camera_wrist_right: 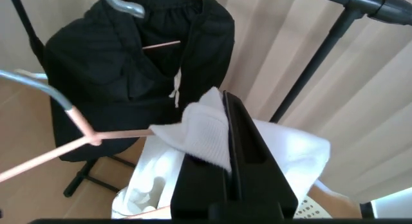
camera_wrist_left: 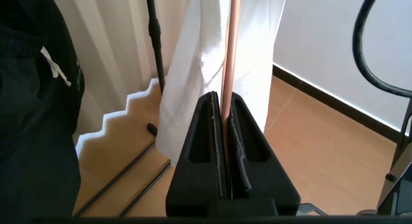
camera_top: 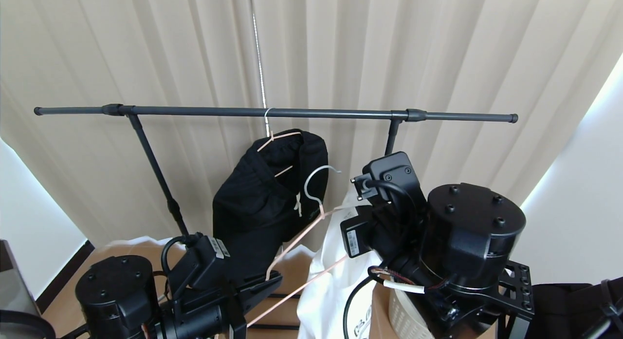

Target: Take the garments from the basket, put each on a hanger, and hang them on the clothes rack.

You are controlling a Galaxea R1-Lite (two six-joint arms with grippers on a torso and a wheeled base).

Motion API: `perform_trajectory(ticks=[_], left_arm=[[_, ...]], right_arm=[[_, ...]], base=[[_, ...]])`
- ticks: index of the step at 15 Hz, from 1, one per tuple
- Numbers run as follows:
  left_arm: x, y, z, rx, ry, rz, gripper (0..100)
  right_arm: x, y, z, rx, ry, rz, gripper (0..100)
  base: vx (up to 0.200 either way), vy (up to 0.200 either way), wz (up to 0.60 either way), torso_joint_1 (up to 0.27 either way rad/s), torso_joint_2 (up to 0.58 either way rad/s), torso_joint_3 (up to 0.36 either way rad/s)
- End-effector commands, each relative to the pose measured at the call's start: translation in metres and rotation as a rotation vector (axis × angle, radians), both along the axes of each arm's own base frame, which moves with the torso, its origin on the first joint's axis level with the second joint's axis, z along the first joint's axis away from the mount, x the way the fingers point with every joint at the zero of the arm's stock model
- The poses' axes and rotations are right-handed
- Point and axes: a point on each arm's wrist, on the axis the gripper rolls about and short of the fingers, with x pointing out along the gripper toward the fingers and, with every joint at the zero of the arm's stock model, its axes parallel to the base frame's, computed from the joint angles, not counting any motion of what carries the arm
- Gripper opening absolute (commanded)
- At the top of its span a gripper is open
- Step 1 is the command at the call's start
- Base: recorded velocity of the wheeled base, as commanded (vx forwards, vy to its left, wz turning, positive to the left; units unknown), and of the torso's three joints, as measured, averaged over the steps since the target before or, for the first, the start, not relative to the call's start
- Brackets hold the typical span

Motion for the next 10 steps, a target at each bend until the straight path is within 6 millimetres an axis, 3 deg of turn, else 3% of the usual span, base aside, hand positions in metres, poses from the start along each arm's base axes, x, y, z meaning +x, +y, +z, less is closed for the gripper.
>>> perform_trajectory(ticks=[1,6,7,10], left_arm=[[0.000,0.000,-0.001,0.001,0.002,0.000,0],[0.000,0.000,0.000,-0.001,-0.001,0.000,0],[0.000,0.000,0.000,-0.001,-0.001,0.000,0],[-0.001,0.000,0.003,-0.007,-0.010,0.000,0]], right_arm=[[-0.008,0.007,0.002,0.021,0.000,0.032,0],[-0.013,0.016,0.001,0.066,0.011,0.056,0],[-0.013,0.016,0.001,0.066,0.011,0.056,100],[-0.004,0.008,0.010,0.089,-0.007,0.018,100]], base=[[0.000,0.000,0.00,0.000,0.00,0.000],[0.000,0.000,0.00,0.000,0.00,0.000],[0.000,0.000,0.00,0.000,0.00,0.000],[0.000,0.000,0.00,0.000,0.00,0.000]])
